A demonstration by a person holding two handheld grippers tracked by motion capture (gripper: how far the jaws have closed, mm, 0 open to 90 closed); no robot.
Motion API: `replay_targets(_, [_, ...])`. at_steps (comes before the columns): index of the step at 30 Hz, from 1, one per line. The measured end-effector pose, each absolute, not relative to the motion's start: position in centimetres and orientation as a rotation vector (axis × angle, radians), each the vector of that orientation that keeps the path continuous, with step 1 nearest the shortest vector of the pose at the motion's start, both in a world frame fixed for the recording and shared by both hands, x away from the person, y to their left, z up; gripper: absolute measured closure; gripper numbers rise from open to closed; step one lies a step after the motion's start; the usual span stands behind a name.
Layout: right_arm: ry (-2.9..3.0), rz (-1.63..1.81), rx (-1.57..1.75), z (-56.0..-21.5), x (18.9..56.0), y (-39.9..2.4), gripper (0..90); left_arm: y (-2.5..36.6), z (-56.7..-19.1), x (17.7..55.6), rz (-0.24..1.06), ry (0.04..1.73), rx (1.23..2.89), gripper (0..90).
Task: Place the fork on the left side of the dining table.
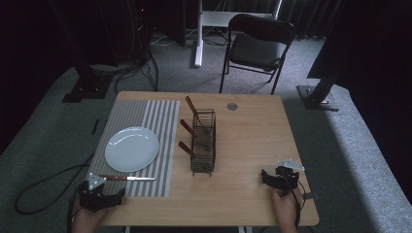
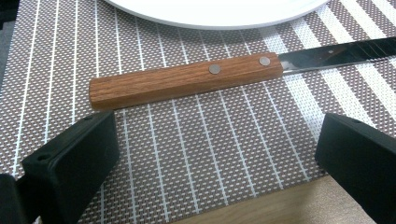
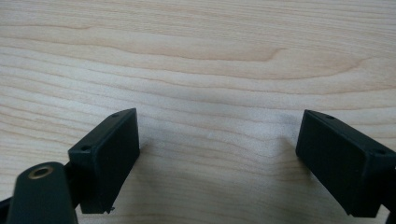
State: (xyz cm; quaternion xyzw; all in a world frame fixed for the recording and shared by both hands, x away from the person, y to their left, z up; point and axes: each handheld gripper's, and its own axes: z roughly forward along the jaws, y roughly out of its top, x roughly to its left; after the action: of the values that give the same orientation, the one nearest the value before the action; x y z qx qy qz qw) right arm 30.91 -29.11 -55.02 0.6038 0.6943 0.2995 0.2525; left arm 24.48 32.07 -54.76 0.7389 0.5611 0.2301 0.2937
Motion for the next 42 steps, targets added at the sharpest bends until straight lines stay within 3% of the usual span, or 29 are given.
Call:
replay_targets(17, [1.883, 0.813, 1.646, -55.0, 30.8, -29.1, 13.1, 32.0, -54.6, 24.4, 0.609, 1.506, 1.976, 0.0])
replay_targets(29, [1.880, 0.813, 1.649, -55.0, 30.8, -29.1, 13.1, 32.8, -53.8, 24.9, 0.506, 1.532, 1.976, 3.5])
replay_targets(42, [1.880, 0.814, 1.649, -55.0, 30.8, -29.1, 13.1, 30.8, -52.3, 25.7, 0.501, 1.431, 1.985, 5.9])
